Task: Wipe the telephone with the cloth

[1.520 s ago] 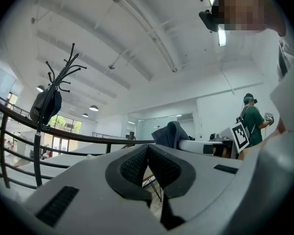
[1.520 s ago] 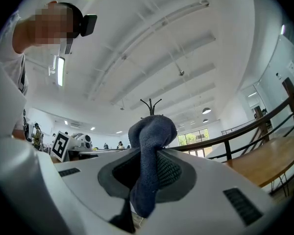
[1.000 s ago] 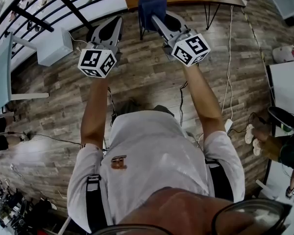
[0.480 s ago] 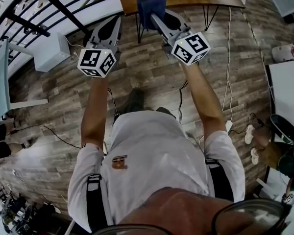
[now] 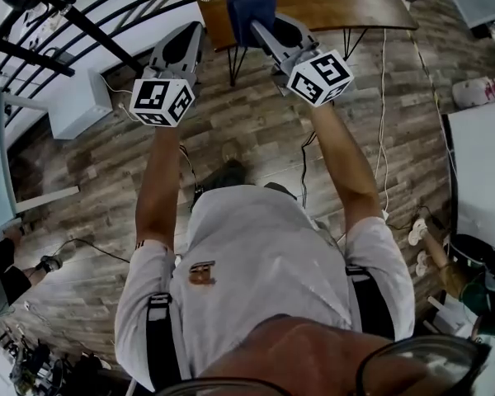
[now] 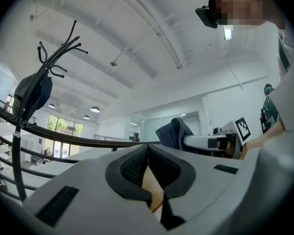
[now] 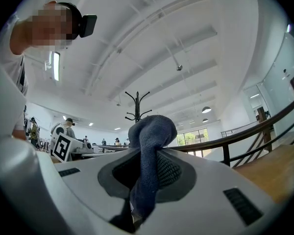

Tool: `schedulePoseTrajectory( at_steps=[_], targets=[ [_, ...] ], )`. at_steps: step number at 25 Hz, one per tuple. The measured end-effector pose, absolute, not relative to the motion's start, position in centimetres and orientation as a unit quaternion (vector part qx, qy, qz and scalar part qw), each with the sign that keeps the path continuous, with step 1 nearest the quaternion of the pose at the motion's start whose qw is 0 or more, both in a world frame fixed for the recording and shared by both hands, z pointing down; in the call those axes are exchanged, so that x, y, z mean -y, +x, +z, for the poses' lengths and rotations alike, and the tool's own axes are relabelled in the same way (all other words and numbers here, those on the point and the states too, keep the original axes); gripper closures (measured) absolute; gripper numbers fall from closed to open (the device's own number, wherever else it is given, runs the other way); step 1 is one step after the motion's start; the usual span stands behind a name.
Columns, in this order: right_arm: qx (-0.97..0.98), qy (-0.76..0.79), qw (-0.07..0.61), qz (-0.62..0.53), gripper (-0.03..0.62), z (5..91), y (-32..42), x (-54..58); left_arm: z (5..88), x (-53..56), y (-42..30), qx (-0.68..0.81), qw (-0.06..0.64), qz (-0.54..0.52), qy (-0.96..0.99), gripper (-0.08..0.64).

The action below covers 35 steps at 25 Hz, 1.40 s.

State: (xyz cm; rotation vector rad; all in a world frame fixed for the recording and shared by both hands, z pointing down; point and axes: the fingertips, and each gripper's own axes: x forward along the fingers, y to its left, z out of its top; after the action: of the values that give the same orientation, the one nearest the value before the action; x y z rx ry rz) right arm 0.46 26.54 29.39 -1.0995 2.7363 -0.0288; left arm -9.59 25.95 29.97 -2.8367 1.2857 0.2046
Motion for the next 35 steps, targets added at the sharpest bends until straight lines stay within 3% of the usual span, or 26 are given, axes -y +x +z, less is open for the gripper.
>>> schedulePoseTrajectory(
  at_steps=[8,23,35],
  targets=[
    [-0.918,-0.387,0.087,-0.012,0.512,30.0,-3.5,-14.8,31.0,-14.3,-13.6,-0.403,0.014,0.056,-0.914,0.541],
    [-0.915,-0.391,0.09,-0.041,0.512,31.0,-4.6,-3.0,31.8,-3.4,-14.8,-0.402,0.008,0.052,-0.914,0.541],
    [-0.928,-0.357,0.097,-0.049,0.512,31.2,1.6,12.4,32.4,11.0,-9.0,-0.439,0.009,0.034,-0.898,0.541]
  ],
)
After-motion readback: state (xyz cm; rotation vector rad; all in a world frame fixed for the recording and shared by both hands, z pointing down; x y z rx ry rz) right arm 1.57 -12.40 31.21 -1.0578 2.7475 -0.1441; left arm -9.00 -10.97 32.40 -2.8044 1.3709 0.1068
